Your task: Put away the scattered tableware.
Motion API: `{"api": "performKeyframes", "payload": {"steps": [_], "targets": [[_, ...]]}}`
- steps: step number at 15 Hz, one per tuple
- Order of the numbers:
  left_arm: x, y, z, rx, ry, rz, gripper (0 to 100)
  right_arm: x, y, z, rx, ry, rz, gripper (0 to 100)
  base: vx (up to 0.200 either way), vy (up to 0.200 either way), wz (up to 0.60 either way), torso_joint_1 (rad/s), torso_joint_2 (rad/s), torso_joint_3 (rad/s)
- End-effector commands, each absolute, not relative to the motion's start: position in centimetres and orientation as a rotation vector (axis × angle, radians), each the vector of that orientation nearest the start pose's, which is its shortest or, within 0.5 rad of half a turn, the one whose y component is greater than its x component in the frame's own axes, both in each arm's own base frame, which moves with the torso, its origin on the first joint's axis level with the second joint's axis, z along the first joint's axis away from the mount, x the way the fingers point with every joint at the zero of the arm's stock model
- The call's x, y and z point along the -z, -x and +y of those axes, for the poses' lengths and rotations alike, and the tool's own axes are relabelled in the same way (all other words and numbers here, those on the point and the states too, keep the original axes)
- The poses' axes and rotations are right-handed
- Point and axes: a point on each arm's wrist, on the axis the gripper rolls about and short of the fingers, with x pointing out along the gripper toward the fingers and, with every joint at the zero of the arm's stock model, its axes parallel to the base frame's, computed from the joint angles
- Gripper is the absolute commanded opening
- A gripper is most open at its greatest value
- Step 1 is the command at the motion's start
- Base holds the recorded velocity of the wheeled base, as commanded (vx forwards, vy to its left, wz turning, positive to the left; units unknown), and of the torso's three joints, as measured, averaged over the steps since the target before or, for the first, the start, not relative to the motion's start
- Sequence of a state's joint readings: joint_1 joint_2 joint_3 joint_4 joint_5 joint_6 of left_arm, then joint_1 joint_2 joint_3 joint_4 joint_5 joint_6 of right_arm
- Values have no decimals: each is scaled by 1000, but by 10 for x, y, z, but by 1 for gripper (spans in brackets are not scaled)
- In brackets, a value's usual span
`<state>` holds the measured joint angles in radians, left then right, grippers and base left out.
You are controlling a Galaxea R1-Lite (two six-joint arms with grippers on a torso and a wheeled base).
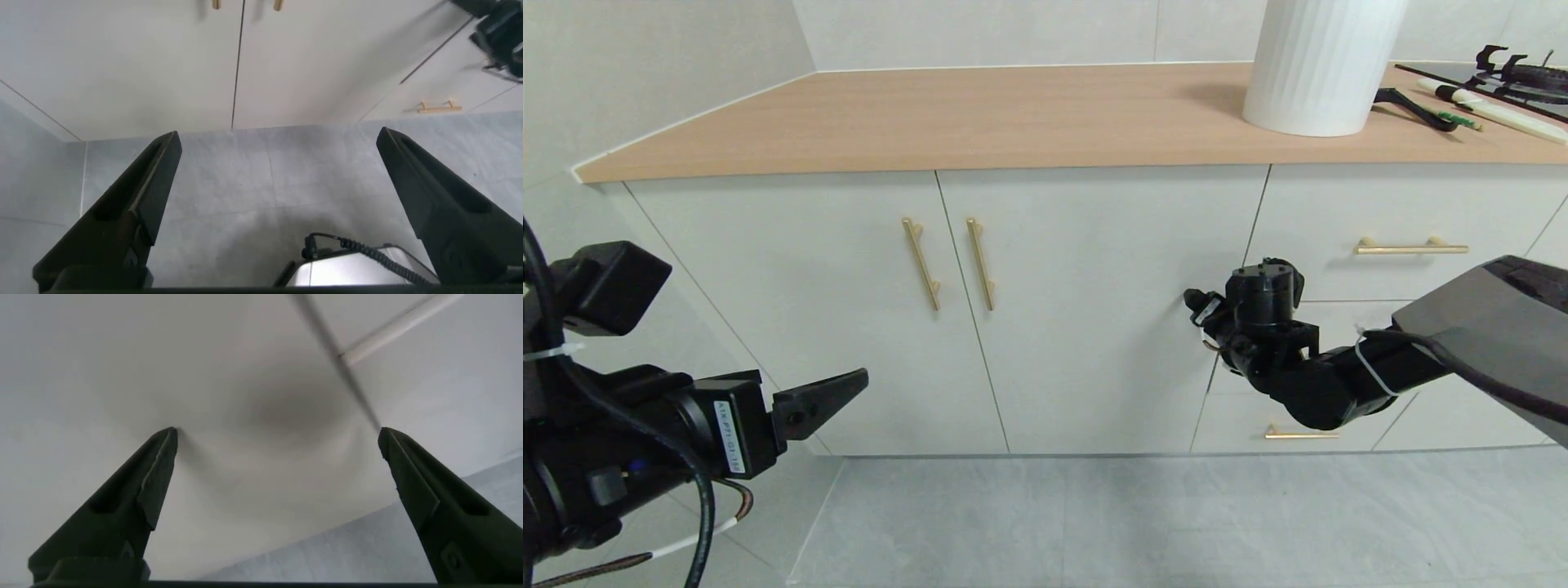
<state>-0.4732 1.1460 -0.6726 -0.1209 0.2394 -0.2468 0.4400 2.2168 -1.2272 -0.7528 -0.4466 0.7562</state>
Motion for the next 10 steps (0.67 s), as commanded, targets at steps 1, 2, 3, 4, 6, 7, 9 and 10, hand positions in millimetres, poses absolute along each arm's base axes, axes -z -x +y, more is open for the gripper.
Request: {"api": "performKeyframes", "payload": {"steps": [1, 2, 3, 4, 6, 7, 9, 10], "targets": [[-225, -142, -68, 201, 121, 354, 100, -143, -364, 174, 19, -603, 195, 100, 0, 0, 0, 0, 0, 0], [-223, -139, -67, 215, 114, 360, 100, -161, -341, 165, -2, -515, 173, 100, 0, 0, 0, 0, 0, 0], [-220, -136, -66, 214, 99, 362, 100, -174, -326, 158, -17, -484, 144, 100, 0, 0, 0, 0, 0, 0], [-216, -130, -62, 210, 73, 360, 100, -193, -305, 147, -35, -463, 88, 100, 0, 0, 0, 0, 0, 0], [-214, -101, -47, 226, 16, 285, 100, -231, -237, 112, -56, -378, -39, 100, 0, 0, 0, 0, 0, 0], [-217, -89, -39, 226, 21, 239, 100, -231, -209, 98, -54, -355, -50, 100, 0, 0, 0, 0, 0, 0], [-213, -56, -19, 177, 52, 159, 100, -222, -150, 67, -64, -233, -84, 100, 0, 0, 0, 0, 0, 0], [-208, -41, -12, 165, 57, 152, 100, -220, -127, 55, -59, -201, -122, 100, 0, 0, 0, 0, 0, 0]]}}
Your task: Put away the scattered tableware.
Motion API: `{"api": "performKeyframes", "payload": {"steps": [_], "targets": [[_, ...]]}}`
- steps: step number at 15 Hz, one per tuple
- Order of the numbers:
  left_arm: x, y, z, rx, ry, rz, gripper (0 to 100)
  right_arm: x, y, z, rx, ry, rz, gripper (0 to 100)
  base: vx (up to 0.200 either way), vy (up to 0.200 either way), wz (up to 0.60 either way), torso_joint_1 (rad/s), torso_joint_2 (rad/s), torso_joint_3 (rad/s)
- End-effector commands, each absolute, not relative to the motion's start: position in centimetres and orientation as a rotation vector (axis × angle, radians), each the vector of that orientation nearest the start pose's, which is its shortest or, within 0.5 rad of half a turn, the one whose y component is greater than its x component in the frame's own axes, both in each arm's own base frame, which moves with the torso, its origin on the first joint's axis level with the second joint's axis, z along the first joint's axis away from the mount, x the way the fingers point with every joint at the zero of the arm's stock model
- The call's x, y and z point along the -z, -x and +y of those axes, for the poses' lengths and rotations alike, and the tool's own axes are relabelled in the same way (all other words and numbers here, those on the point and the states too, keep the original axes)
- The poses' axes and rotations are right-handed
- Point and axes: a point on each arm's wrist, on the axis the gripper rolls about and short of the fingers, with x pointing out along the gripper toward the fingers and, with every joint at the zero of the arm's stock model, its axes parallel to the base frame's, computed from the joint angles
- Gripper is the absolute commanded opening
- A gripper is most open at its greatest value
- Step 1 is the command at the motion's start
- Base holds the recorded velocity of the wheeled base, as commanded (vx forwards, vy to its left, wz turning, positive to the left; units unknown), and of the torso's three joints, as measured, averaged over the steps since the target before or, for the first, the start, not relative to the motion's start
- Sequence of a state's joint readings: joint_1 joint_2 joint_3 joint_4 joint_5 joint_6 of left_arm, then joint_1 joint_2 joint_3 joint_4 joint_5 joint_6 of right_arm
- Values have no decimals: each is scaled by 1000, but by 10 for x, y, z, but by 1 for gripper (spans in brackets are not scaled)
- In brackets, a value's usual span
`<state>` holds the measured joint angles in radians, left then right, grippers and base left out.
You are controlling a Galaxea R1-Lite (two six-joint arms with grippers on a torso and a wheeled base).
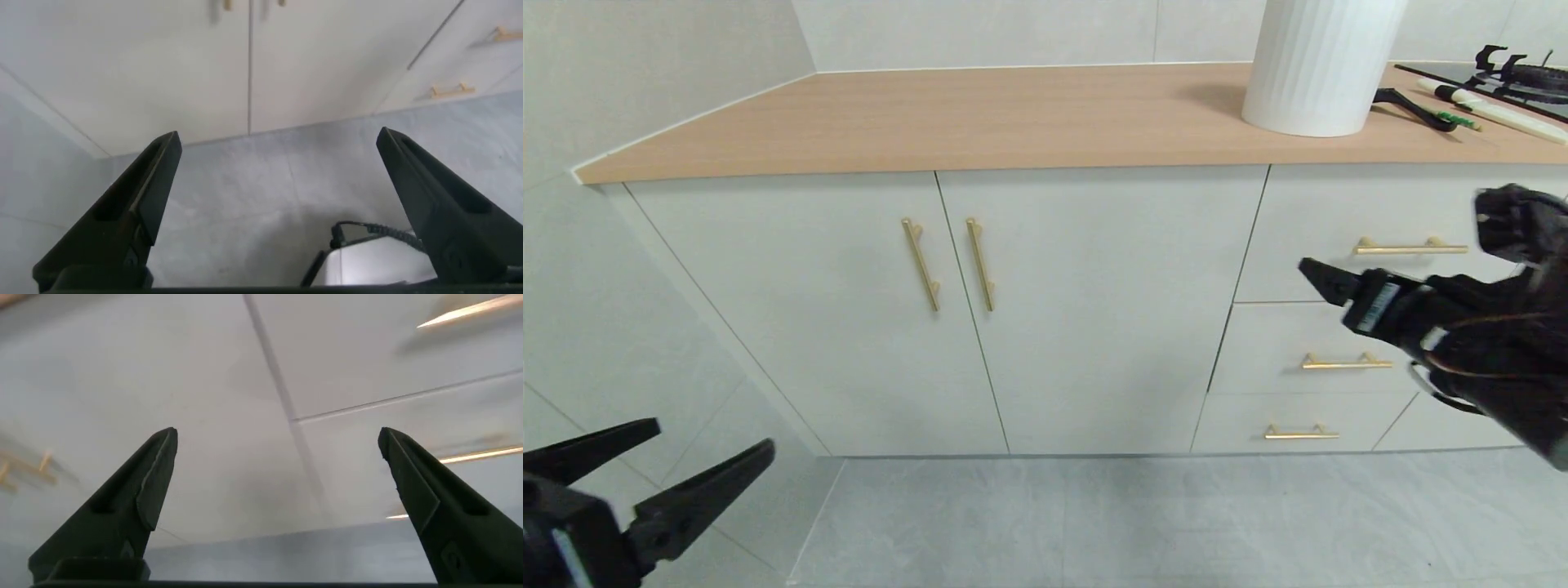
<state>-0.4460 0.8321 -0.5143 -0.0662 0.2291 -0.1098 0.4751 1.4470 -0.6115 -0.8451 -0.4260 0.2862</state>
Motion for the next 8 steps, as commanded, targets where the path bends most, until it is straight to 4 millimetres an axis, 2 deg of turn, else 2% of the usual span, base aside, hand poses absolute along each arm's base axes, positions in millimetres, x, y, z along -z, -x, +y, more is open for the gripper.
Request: {"api": "performKeyframes", "payload": {"steps": [1, 3, 4, 5, 8], "targets": [[-207, -32, -8, 163, 59, 144, 100, -220, -117, 49, -57, -197, -144, 100, 0, 0, 0, 0, 0, 0], [-204, 11, 10, 136, 73, 101, 100, -200, -64, 17, 17, -146, -166, 100, 0, 0, 0, 0, 0, 0], [-204, 19, 12, 118, 75, 96, 100, -197, -54, 12, 41, -143, -174, 100, 0, 0, 0, 0, 0, 0], [-199, 36, 16, 69, 80, 87, 100, -192, -26, -1, 103, -147, -213, 100, 0, 0, 0, 0, 0, 0], [-187, 56, 19, 7, 90, 47, 100, -180, 29, -16, 201, -34, -266, 100, 0, 0, 0, 0, 0, 0]]}}
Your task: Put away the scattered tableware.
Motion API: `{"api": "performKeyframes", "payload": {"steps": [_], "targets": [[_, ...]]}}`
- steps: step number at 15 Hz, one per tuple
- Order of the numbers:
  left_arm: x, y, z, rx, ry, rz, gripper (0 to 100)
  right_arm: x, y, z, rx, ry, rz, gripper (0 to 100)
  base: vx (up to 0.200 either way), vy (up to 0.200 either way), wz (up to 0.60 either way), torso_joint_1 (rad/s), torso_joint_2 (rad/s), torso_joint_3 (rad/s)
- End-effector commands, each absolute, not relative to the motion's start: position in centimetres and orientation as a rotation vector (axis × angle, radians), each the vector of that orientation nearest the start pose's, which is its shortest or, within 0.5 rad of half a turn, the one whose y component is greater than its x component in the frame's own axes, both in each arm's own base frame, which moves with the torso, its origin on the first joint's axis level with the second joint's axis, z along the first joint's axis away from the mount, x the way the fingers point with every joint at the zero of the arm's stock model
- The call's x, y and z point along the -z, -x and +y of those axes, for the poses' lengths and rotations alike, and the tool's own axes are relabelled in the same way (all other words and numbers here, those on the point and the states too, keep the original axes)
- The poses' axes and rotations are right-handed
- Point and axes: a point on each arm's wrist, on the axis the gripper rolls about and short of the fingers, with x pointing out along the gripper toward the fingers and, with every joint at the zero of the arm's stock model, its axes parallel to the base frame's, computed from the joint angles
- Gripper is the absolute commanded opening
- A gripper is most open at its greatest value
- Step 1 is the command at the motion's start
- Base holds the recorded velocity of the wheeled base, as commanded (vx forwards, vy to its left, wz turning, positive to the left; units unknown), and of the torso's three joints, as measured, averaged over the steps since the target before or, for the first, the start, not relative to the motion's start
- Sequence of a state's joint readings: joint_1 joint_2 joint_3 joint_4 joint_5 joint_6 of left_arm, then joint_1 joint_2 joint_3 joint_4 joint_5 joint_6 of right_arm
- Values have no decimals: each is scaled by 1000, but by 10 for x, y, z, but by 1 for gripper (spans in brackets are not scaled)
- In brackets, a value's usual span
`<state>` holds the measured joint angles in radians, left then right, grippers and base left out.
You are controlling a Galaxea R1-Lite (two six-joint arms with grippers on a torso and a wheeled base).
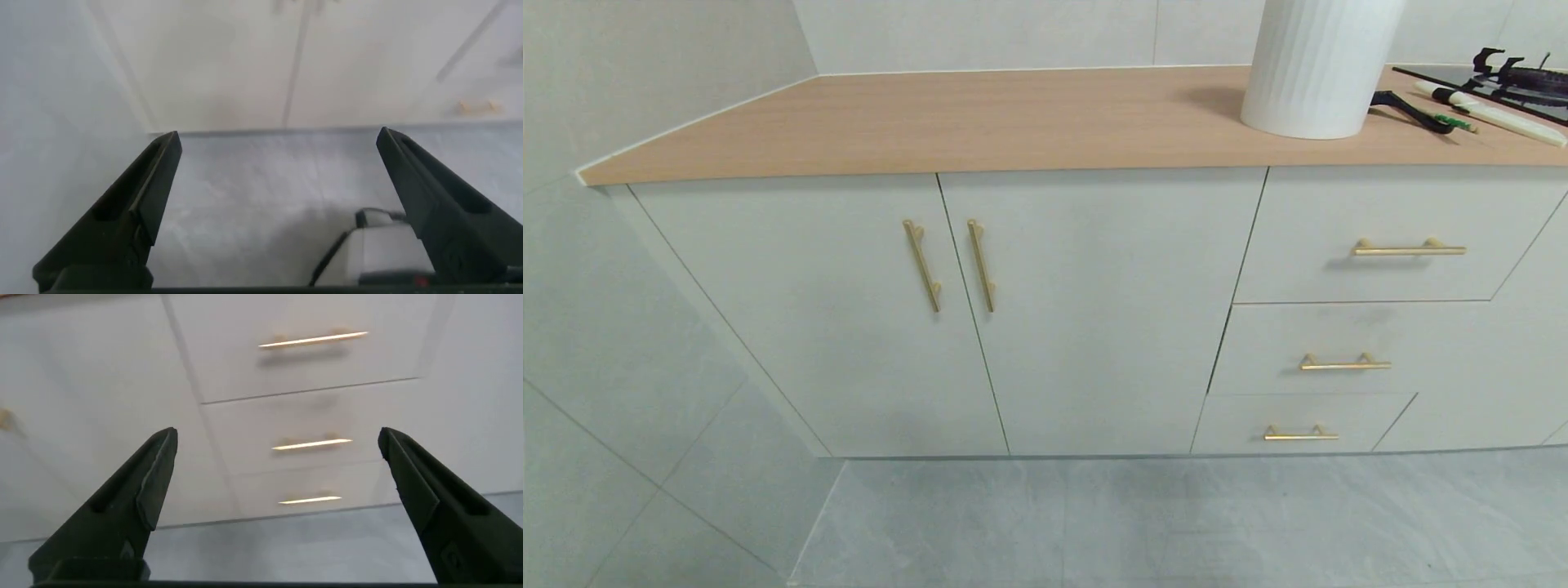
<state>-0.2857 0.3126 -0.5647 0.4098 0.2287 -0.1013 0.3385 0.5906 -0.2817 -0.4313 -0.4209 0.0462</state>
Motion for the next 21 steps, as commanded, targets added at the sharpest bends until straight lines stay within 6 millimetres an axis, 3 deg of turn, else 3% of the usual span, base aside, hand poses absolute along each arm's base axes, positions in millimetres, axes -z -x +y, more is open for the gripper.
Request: {"api": "performKeyframes", "payload": {"steps": [1, 6, 7, 10, 12, 16, 21], "targets": [[-183, 61, 18, -20, 97, 23, 100, -169, 43, -18, 230, 29, -274, 100, 0, 0, 0, 0, 0, 0], [-169, 68, 14, -208, 110, -10, 100, -165, 43, -13, 385, 58, -299, 100, 0, 0, 0, 0, 0, 0], [-165, 72, 9, -271, 103, -27, 100, -154, 51, -8, 455, 74, -325, 100, 0, 0, 0, 0, 0, 0], [-149, 73, 5, -296, 44, -26, 100, -130, 42, -9, 449, 84, -268, 100, 0, 0, 0, 0, 0, 0], [-132, 64, 6, -289, 33, 30, 100, -100, 28, -9, 435, 102, -182, 100, 0, 0, 0, 0, 0, 0], [-86, 31, 4, -210, -22, 51, 100, -80, 23, -5, 258, 85, -30, 100, 0, 0, 0, 0, 0, 0], [-79, 23, 1, -51, -44, -22, 100, -81, 23, -3, 131, 84, -46, 100, 0, 0, 0, 0, 0, 0]]}}
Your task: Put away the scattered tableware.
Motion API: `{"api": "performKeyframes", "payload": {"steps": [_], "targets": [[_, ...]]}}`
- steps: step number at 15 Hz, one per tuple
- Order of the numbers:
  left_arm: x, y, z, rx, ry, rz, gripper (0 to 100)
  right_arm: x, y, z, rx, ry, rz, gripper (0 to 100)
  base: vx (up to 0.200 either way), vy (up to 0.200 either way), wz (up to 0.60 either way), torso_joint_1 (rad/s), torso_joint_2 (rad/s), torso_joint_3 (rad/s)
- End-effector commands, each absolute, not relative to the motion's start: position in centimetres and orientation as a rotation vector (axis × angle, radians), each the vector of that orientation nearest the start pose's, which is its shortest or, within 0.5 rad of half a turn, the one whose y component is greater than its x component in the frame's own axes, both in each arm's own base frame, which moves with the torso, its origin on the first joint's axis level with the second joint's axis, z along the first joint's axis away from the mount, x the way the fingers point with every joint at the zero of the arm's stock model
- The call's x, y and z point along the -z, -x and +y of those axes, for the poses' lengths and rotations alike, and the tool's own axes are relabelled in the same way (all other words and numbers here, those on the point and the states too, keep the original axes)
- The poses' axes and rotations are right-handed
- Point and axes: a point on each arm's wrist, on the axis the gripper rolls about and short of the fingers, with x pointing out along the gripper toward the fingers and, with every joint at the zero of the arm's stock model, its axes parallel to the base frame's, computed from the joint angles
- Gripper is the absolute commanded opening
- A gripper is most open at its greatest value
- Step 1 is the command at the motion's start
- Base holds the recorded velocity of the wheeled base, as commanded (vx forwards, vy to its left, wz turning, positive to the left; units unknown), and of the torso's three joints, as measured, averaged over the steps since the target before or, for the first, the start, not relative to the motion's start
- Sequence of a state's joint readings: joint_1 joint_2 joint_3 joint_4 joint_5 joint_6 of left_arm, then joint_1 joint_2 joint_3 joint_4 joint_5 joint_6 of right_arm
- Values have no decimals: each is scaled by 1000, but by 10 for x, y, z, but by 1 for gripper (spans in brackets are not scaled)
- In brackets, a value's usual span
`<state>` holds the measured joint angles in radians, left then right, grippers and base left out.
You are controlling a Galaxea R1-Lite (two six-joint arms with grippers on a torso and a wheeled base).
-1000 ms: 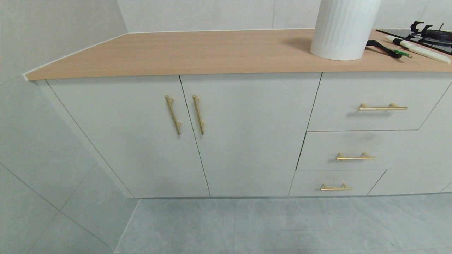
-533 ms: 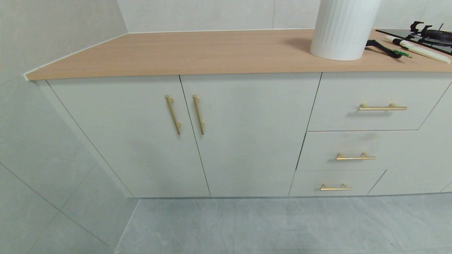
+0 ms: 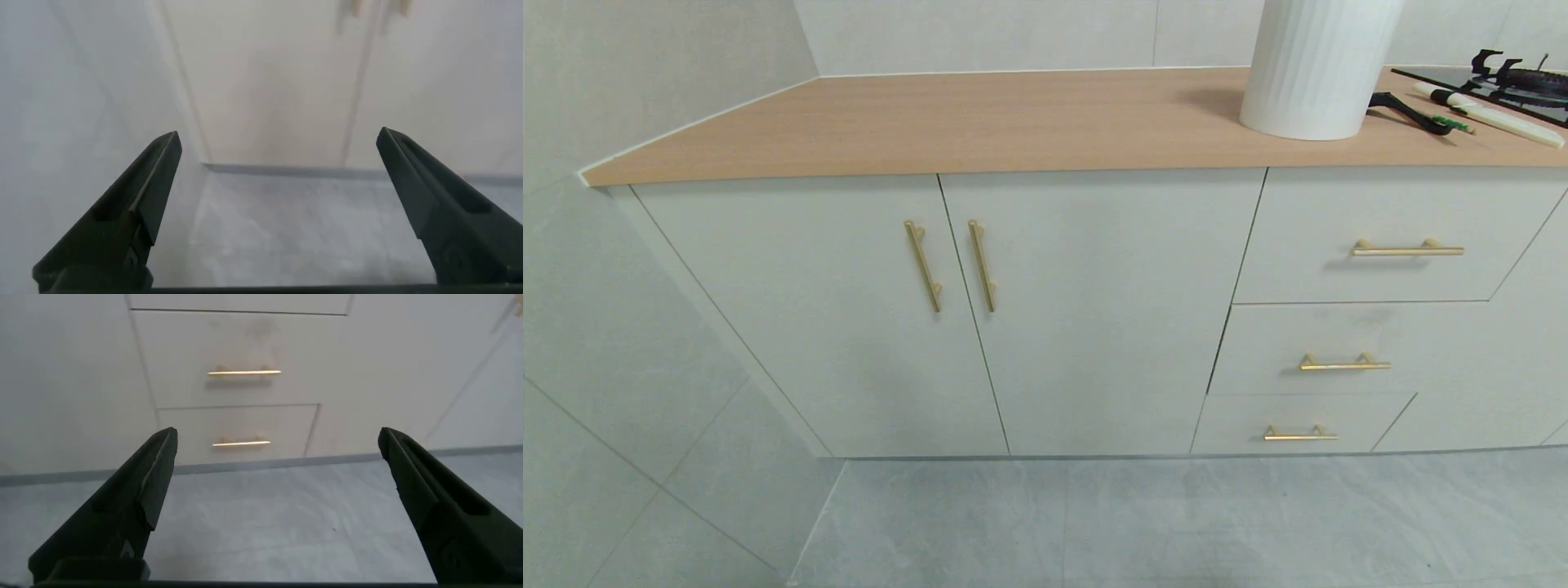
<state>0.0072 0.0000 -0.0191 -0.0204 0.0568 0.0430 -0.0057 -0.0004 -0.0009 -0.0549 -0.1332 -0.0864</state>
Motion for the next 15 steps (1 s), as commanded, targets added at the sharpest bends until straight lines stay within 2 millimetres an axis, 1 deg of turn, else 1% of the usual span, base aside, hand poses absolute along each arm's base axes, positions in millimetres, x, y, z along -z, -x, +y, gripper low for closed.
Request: {"api": "performKeyframes", "payload": {"steps": [1, 2, 3, 4, 5, 15], "targets": [[-76, 23, 0, -8, -49, 0, 100, -81, 23, -2, 96, 87, -48, 100, 0, 0, 0, 0, 0, 0], [-76, 23, 0, -3, -52, 0, 100, -80, 23, -1, 65, 85, -40, 100, 0, 0, 0, 0, 0, 0], [-76, 23, 0, -5, -49, 0, 100, -74, 23, 0, -12, 75, 23, 100, 0, 0, 0, 0, 0, 0], [-76, 23, 0, -5, -41, 3, 100, -75, 23, 0, -14, 26, 11, 100, 0, 0, 0, 0, 0, 0], [-76, 23, 0, -5, -28, 3, 100, -75, 23, 0, -12, 15, 11, 100, 0, 0, 0, 0, 0, 0], [-76, 23, 0, -3, -5, -2, 100, -75, 23, 0, -12, 15, 8, 100, 0, 0, 0, 0, 0, 0]]}}
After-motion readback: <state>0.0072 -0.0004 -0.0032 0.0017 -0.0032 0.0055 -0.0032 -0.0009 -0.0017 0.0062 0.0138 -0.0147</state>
